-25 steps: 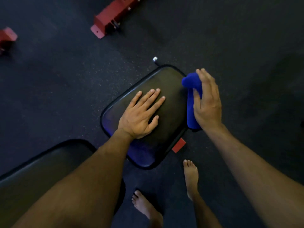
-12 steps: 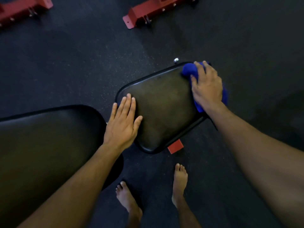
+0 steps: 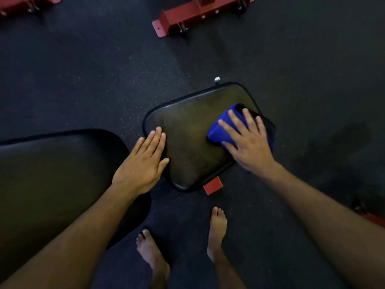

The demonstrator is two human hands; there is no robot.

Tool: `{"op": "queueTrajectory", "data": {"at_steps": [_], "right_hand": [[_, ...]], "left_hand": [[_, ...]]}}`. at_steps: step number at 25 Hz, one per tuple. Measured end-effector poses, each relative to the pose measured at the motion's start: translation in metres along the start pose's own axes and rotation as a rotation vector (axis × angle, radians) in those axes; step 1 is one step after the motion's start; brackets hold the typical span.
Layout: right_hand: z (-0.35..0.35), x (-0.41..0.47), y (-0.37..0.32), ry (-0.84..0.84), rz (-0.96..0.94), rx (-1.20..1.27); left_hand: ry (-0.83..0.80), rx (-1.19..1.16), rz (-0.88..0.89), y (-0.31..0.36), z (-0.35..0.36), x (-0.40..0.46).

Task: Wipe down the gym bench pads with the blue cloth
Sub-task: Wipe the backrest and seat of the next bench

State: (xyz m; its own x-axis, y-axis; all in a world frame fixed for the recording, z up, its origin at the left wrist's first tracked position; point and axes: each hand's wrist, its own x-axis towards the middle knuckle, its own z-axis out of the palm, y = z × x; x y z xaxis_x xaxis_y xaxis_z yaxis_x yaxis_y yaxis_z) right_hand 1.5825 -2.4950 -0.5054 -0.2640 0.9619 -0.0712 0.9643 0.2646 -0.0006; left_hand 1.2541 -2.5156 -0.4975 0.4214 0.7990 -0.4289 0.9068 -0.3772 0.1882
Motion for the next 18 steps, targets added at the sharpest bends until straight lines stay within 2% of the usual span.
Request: {"op": "queueTrajectory", "data": {"at_steps": [4,6,10,12,15,18], "right_hand": [[-0.006,0.091,0.014,-0.006,0.286,0.147],[-0.007,0.12,-0.006,-0.005,0.317,0.145],[-0.006,0.062,-0.045,0.037,-0.062,0.048],[-0.002,0.018,-0.025,0.039,-0.089,0.053],[-0.003,0.007,0.015,0.061,0.067,0.075],[-0.004,0.072,0.028,0.06,0.325,0.17]], "left_hand": [[-0.001,0.024,-0.002,-0.003,0.004,0.002],[-0.025,0.024,-0.001,-0.001,0.004,0.004],[-0.028,0.018,0.001,-0.001,0.001,0.001],[-0.022,0.008,0.0,-0.001,0.0,0.0],[-0.012,0.026,0.0,-0.001,0.003,0.002],[0.002,0.063,0.001,-0.003,0.007,0.002]]}}
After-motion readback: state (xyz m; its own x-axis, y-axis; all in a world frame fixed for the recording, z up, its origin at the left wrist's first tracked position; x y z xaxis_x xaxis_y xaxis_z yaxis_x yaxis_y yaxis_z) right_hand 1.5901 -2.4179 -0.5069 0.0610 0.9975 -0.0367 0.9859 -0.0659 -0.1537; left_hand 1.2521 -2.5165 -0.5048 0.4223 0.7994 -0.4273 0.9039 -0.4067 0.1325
